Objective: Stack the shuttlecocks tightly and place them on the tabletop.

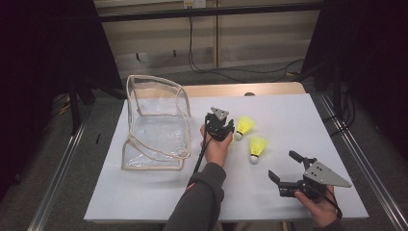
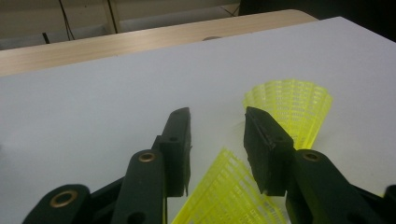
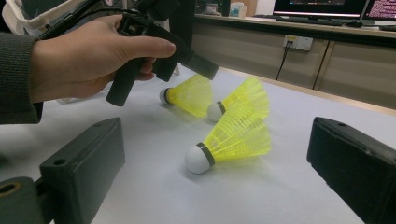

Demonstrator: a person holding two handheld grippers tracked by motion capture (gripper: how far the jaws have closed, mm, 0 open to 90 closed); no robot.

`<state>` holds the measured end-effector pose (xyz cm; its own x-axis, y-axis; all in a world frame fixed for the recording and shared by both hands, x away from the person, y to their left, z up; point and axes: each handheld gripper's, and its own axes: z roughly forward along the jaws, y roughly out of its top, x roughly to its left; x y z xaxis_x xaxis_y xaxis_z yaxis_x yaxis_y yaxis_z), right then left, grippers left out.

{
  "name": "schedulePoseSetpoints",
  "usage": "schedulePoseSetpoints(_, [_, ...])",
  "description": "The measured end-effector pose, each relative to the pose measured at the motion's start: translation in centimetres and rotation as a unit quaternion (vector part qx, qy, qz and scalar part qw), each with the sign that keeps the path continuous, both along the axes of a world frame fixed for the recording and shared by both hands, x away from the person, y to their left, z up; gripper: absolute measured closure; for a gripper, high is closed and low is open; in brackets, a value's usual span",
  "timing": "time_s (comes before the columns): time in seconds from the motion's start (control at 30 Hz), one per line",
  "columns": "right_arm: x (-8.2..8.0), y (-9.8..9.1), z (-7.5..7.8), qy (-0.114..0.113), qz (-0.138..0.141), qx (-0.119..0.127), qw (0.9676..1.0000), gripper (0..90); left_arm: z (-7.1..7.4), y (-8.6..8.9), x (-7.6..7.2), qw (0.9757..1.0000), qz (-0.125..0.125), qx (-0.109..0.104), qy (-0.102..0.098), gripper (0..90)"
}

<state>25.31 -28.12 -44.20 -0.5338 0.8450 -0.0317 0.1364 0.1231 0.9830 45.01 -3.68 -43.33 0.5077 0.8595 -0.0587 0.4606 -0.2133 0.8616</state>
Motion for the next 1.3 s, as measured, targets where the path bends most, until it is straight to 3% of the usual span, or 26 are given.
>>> schedulePoseSetpoints(0.57, [0.0,0.0,0.0,0.001,0.0,0.0,1.0,3.3,1.1,0.4,-0.7,0.9998,-0.016,-0.009,0.007,57.5])
schedulePoseSetpoints(1.03, [0.0,0.0,0.0,0.001,0.001,-0.004,1.0,3.3,2.7,1.6,-2.1,0.9987,-0.041,-0.015,0.027,44.4])
schedulePoseSetpoints(1.3, [0.0,0.1,0.0,0.002,0.002,-0.004,1.0,3.3,2.6,2.6,-3.0,0.9982,-0.045,-0.028,0.029,38.2])
